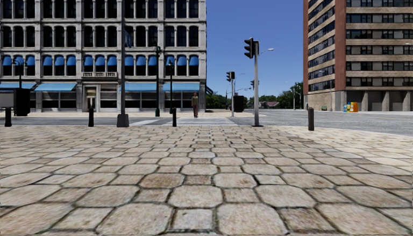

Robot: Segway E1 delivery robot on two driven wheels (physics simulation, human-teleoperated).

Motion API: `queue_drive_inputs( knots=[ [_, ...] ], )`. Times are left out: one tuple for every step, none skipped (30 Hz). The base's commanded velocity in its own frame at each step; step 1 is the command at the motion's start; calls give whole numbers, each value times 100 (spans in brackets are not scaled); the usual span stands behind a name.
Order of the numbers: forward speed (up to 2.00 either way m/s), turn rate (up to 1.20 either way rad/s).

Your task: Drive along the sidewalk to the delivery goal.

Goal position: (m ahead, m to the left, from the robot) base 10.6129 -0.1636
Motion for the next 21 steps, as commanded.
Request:
queue_drive_inputs(
  knots=[
    [200, 0],
    [200, 0],
    [200, 0],
    [200, 0],
    [200, 0],
    [200, 0],
    [200, 0],
    [200, 0],
    [200, 0],
    [200, 0],
    [200, 0],
    [200, 0],
    [200, 0],
    [200, 0],
    [200, 0],
    [200, 0],
    [200, 0],
    [200, 0],
    [200, 0],
    [200, 0],
    [200, 0]
  ],
)
